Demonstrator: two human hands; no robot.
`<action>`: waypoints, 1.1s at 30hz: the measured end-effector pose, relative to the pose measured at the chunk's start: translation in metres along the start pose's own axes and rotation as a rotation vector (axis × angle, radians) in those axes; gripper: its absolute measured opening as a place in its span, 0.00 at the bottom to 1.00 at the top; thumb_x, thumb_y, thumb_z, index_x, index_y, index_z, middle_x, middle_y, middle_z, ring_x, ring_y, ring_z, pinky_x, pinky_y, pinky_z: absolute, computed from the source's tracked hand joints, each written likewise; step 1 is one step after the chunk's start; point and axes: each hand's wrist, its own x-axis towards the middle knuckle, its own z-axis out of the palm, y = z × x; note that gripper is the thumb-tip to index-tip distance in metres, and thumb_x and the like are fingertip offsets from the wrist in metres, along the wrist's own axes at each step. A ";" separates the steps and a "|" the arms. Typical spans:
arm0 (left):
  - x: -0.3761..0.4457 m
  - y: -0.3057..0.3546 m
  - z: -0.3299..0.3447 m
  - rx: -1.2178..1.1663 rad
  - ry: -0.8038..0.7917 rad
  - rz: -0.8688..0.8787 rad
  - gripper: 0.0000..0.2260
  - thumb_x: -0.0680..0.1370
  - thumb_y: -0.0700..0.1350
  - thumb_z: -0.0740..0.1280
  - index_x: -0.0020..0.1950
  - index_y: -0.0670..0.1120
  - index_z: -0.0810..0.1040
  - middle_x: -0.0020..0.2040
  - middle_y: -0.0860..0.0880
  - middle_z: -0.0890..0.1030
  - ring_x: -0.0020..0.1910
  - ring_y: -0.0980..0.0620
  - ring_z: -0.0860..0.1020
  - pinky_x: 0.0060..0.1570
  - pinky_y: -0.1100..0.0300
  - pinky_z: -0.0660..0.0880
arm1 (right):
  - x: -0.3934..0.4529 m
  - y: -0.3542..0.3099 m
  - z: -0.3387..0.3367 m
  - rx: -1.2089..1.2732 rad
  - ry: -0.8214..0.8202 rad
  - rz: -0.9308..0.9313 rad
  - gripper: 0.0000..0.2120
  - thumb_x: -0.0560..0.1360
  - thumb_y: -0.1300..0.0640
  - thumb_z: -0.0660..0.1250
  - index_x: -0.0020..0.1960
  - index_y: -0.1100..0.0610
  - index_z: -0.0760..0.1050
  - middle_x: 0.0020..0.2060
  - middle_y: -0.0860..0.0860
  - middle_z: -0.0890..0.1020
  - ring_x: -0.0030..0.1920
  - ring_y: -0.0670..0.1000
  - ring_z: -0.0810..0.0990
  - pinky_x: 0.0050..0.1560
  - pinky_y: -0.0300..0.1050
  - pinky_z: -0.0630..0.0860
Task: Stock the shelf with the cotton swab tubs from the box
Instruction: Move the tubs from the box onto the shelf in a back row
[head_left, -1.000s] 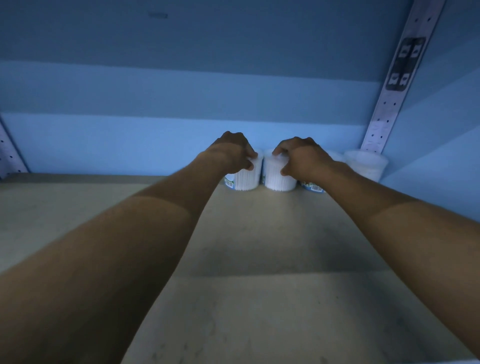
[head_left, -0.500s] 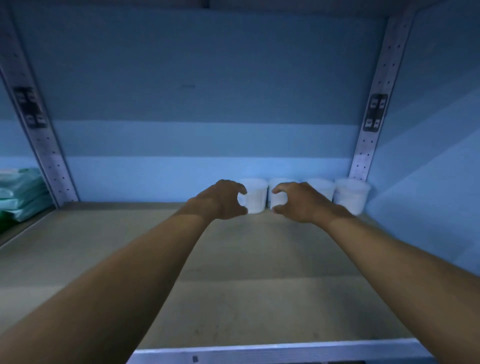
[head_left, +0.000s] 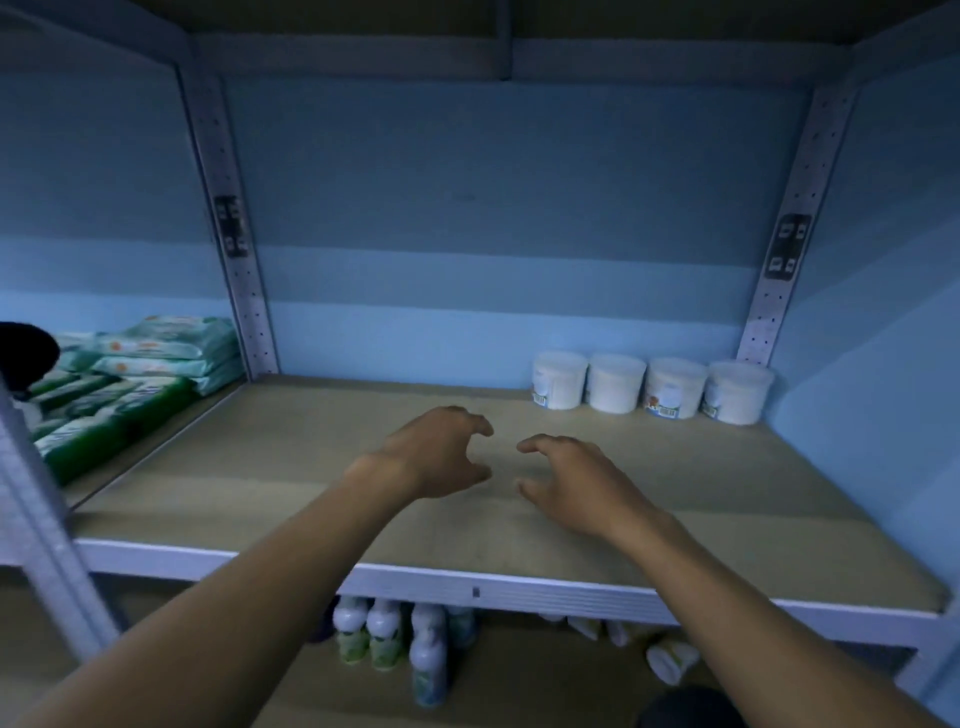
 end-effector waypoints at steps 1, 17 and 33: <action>-0.013 -0.001 0.001 -0.008 -0.001 -0.003 0.26 0.76 0.55 0.70 0.73 0.53 0.71 0.70 0.48 0.74 0.70 0.49 0.71 0.67 0.59 0.66 | -0.009 -0.007 0.004 0.019 -0.003 -0.013 0.26 0.74 0.44 0.68 0.71 0.46 0.72 0.68 0.49 0.76 0.69 0.51 0.72 0.68 0.46 0.70; -0.223 -0.052 0.079 -0.118 0.009 -0.071 0.26 0.77 0.49 0.70 0.74 0.51 0.70 0.76 0.50 0.67 0.72 0.51 0.68 0.67 0.55 0.69 | -0.154 -0.087 0.119 0.033 -0.174 -0.156 0.34 0.79 0.49 0.67 0.80 0.48 0.54 0.81 0.45 0.44 0.80 0.49 0.45 0.71 0.49 0.65; -0.304 -0.105 0.251 -0.233 -0.496 -0.542 0.31 0.72 0.46 0.76 0.73 0.50 0.70 0.72 0.46 0.72 0.68 0.45 0.73 0.64 0.54 0.72 | -0.200 -0.093 0.293 -0.028 -0.701 -0.068 0.29 0.76 0.57 0.67 0.74 0.50 0.63 0.70 0.53 0.66 0.65 0.60 0.71 0.58 0.55 0.75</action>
